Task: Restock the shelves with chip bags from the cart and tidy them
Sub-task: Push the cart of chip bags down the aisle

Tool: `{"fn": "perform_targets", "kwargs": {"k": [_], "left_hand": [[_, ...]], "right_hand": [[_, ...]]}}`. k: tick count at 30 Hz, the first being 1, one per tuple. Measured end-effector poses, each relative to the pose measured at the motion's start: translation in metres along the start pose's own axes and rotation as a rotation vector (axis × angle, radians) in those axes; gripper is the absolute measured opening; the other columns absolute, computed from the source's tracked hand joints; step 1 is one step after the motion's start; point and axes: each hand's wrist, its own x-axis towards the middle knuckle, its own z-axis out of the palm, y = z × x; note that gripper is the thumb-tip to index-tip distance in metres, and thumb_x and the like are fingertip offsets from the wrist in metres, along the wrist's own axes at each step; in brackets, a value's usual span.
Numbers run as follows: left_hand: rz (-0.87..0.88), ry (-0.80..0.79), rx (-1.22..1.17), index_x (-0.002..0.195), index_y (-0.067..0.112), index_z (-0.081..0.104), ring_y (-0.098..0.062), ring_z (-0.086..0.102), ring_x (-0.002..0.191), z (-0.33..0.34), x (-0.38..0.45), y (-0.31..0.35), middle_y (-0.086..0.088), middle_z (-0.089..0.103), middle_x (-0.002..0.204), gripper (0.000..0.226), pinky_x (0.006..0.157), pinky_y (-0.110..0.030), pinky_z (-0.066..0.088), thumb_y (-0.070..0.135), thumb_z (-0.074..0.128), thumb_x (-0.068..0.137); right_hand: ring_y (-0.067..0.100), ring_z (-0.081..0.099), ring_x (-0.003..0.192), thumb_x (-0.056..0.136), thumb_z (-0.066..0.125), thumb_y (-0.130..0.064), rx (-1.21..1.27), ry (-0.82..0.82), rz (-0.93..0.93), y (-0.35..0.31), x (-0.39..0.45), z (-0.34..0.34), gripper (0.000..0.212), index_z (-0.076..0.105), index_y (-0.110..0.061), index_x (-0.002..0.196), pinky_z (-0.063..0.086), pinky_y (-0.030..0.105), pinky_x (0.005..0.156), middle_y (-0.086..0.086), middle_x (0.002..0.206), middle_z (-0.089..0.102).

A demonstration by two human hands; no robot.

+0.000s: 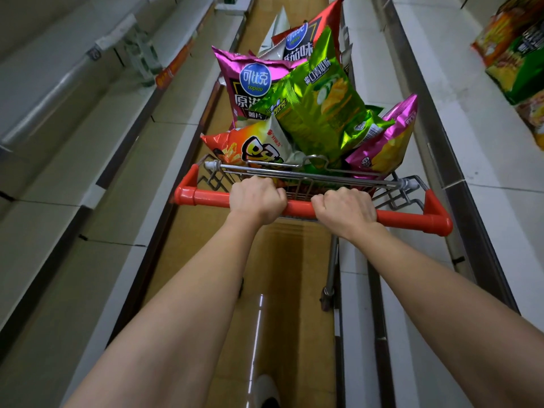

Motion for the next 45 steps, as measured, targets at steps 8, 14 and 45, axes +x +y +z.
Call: {"fn": "perform_targets", "kwargs": {"k": [8, 14, 45], "left_hand": [[-0.006, -0.012, -0.005, 0.07, 0.016, 0.05, -0.025, 0.056, 0.077, 0.0, 0.046, 0.001, -0.004, 0.055, 0.076, 0.038, 0.079, -0.037, 0.045, 0.039, 0.035, 0.096], [0.0, 0.0, -0.006, 0.065, 0.019, 0.043, -0.023, 0.052, 0.072, 0.0, 0.078, 0.001, -0.001, 0.046, 0.067, 0.039, 0.074, -0.035, 0.041, 0.039, 0.034, 0.096], [0.014, 0.01, 0.015, 0.066, 0.018, 0.05, -0.021, 0.057, 0.07, -0.012, 0.325, 0.014, -0.001, 0.054, 0.069, 0.04, 0.075, -0.035, 0.05, 0.038, 0.035, 0.097]], "right_hand": [[0.024, 0.047, 0.071, 0.1, 0.028, -0.035, -0.006, 0.011, 0.003, 0.013, 0.04, 0.0, 0.039, 0.053, -0.014, 0.079, 0.03, 0.031, 0.066, 0.004, 0.077, 0.052], [0.024, 0.046, 0.07, 0.1, 0.028, -0.035, -0.016, 0.022, -0.008, 0.021, 0.072, -0.002, 0.039, 0.053, -0.014, 0.079, 0.03, 0.032, 0.066, 0.005, 0.077, 0.052], [0.024, 0.048, 0.073, 0.1, 0.027, -0.034, 0.02, 0.028, -0.014, 0.09, 0.307, -0.026, 0.039, 0.053, -0.015, 0.08, 0.033, 0.032, 0.068, 0.006, 0.08, 0.054]]}}
